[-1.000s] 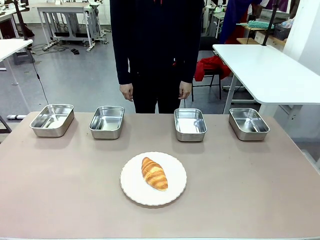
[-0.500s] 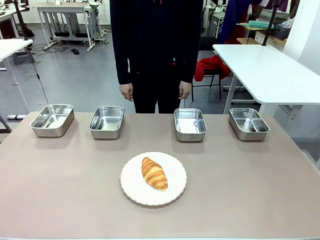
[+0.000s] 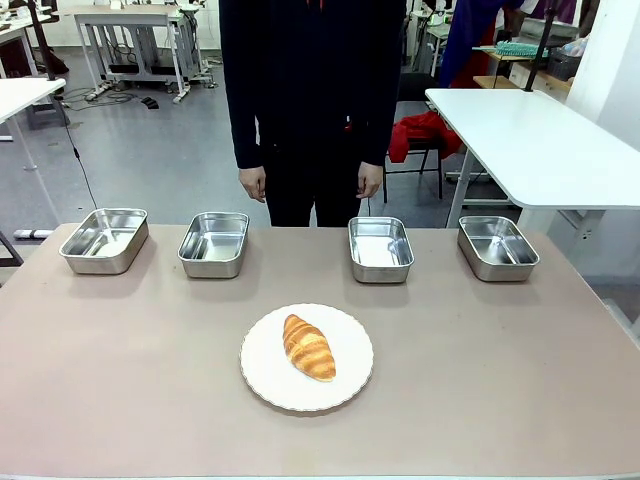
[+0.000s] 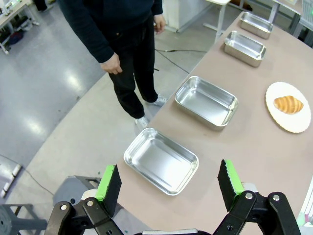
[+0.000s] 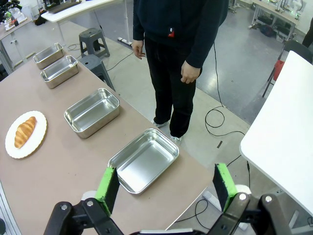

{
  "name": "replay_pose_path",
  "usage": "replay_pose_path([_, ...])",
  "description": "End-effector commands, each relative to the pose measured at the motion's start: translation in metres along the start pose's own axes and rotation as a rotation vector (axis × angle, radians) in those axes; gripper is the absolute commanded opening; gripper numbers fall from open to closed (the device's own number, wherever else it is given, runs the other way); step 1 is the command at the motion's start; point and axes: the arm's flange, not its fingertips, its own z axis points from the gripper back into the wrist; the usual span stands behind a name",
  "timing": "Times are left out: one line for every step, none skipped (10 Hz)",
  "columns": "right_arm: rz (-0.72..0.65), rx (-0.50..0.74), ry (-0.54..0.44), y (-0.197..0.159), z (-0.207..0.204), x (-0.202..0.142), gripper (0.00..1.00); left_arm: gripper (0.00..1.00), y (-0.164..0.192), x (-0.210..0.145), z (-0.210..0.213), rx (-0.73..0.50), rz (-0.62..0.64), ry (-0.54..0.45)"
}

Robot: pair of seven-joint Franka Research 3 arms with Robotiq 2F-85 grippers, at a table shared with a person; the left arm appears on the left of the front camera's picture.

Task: Place the bread in the container.
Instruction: Place the Butter Roll into the Airtight Container indicated by the human.

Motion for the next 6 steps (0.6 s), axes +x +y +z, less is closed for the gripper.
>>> replay_pose_path([0.004, 0.001, -0.003, 0.0010, -0.0002, 0.0021, 1.00, 1.00, 0.0001, 0.0003, -0.0002, 0.006, 0.007, -0.016])
replay_pose_path([0.004, 0.001, -0.003, 0.0010, -0.0002, 0.0021, 1.00, 1.00, 0.0001, 0.0003, -0.0002, 0.006, 0.007, -0.016])
replay_pose_path([0.004, 0.001, -0.003, 0.0010, -0.0002, 0.0021, 1.00, 1.00, 0.0001, 0.0003, -0.0002, 0.006, 0.007, -0.016])
replay_pose_path([0.004, 0.001, -0.003, 0.0010, -0.0002, 0.0021, 1.00, 1.00, 0.0001, 0.0003, -0.0002, 0.006, 0.007, -0.016])
replay_pose_path([0.004, 0.001, -0.003, 0.0010, -0.0002, 0.0021, 1.00, 1.00, 0.0001, 0.0003, -0.0002, 0.006, 0.007, -0.016])
replay_pose_path([0.004, 0.001, -0.003, 0.0010, -0.0002, 0.0021, 1.00, 1.00, 0.0001, 0.0003, -0.0002, 0.006, 0.007, -0.016])
